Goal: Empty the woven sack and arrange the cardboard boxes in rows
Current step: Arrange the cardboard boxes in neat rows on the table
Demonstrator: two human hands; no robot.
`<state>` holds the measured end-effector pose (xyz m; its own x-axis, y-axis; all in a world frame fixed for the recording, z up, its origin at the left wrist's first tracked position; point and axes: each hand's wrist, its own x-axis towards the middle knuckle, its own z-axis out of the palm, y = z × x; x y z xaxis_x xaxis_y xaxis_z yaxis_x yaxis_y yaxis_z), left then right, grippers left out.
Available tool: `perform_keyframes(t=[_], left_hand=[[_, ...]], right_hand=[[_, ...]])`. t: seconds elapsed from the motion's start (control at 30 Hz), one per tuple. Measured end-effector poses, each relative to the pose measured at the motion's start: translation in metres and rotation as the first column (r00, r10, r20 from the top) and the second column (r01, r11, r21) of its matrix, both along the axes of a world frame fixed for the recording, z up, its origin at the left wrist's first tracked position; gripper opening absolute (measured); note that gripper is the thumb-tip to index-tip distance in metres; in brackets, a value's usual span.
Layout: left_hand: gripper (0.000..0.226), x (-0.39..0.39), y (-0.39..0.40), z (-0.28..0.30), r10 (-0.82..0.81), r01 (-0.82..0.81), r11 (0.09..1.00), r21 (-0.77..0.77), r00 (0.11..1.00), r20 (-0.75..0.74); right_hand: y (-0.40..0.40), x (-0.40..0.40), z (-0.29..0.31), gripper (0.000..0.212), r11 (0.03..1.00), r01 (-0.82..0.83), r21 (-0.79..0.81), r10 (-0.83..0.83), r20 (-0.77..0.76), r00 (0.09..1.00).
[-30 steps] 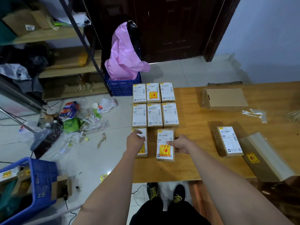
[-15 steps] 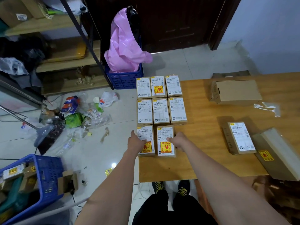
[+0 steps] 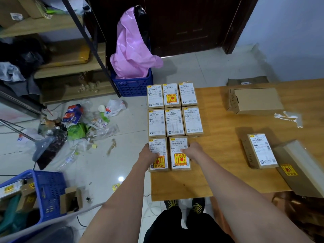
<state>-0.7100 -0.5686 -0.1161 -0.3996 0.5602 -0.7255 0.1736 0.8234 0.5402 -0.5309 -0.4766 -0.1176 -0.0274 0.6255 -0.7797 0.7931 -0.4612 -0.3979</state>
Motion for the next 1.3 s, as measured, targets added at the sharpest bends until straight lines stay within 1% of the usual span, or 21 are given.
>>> perform_keyframes(t=[0.13, 0.23, 0.33, 0.53, 0.6, 0.7, 0.77, 0.87, 0.97, 1.03, 1.1, 1.23, 1.3], left_hand=[[0.046, 0.003, -0.001, -0.003, 0.025, -0.025, 1.0, 0.004, 1.0, 0.006], [0.049, 0.004, 0.0, -0.002, 0.013, -0.013, 1.0, -0.003, 1.0, 0.0], [0.051, 0.004, 0.002, -0.002, 0.005, -0.005, 1.0, -0.009, 1.0, 0.008], [0.049, 0.004, 0.003, -0.003, 0.012, -0.012, 1.0, -0.021, 1.0, 0.016], [0.051, 0.006, 0.007, 0.005, 0.017, -0.017, 1.0, -0.008, 0.999, -0.046], [0.056, 0.006, 0.017, 0.021, 0.022, -0.02, 1.0, 0.009, 0.969, -0.245], [0.052, 0.008, 0.028, 0.033, 0.022, -0.01, 0.999, 0.045, 0.955, -0.297], [0.048, 0.016, 0.045, 0.047, 0.002, 0.027, 0.994, 0.11, 0.967, -0.257], [0.043, 0.036, 0.062, 0.063, -0.066, 0.099, 0.986, 0.138, 0.972, -0.227], [0.041, 0.056, 0.072, 0.076, -0.114, 0.147, 0.976, 0.158, 0.974, -0.196], [0.038, 0.078, 0.082, 0.087, -0.176, 0.204, 0.966, 0.16, 0.969, -0.173], [0.035, 0.13, 0.1, 0.093, -0.283, 0.305, 0.941, 0.145, 0.947, -0.152], [0.026, 0.159, 0.107, 0.094, -0.326, 0.345, 0.929, 0.132, 0.933, -0.15]], right_hand=[[-0.002, -0.005, 0.006, 0.063, 1.0, -0.019, -0.001, 0.019, -0.003, 1.0], [-0.003, -0.007, 0.005, 0.065, 1.0, -0.026, 0.002, 0.026, 0.001, 1.0], [-0.003, -0.006, 0.001, 0.065, 0.999, -0.032, 0.008, 0.033, -0.003, 0.999], [-0.003, -0.006, 0.003, 0.063, 0.999, -0.047, -0.01, 0.047, -0.012, 0.999], [-0.001, -0.005, 0.007, 0.06, 0.999, -0.046, -0.018, 0.046, -0.016, 0.999], [0.007, -0.003, 0.022, 0.051, 0.999, -0.035, 0.024, 0.036, -0.031, 0.999], [0.016, 0.001, 0.032, 0.047, 0.998, -0.029, 0.062, 0.032, -0.038, 0.999], [0.028, 0.01, 0.053, 0.042, 0.991, 0.007, 0.131, -0.001, -0.04, 0.999], [0.038, 0.023, 0.07, 0.047, 0.987, 0.003, 0.161, 0.002, -0.028, 1.0], [0.044, 0.036, 0.079, 0.046, 0.982, -0.012, 0.187, 0.014, -0.009, 1.0], [0.05, 0.054, 0.085, 0.042, 0.977, -0.025, 0.212, 0.021, 0.02, 1.0], [0.06, 0.103, 0.091, 0.048, 0.972, 0.02, 0.236, -0.042, 0.087, 0.995], [0.064, 0.129, 0.09, 0.047, 0.964, 0.051, 0.261, -0.08, 0.099, 0.992]])
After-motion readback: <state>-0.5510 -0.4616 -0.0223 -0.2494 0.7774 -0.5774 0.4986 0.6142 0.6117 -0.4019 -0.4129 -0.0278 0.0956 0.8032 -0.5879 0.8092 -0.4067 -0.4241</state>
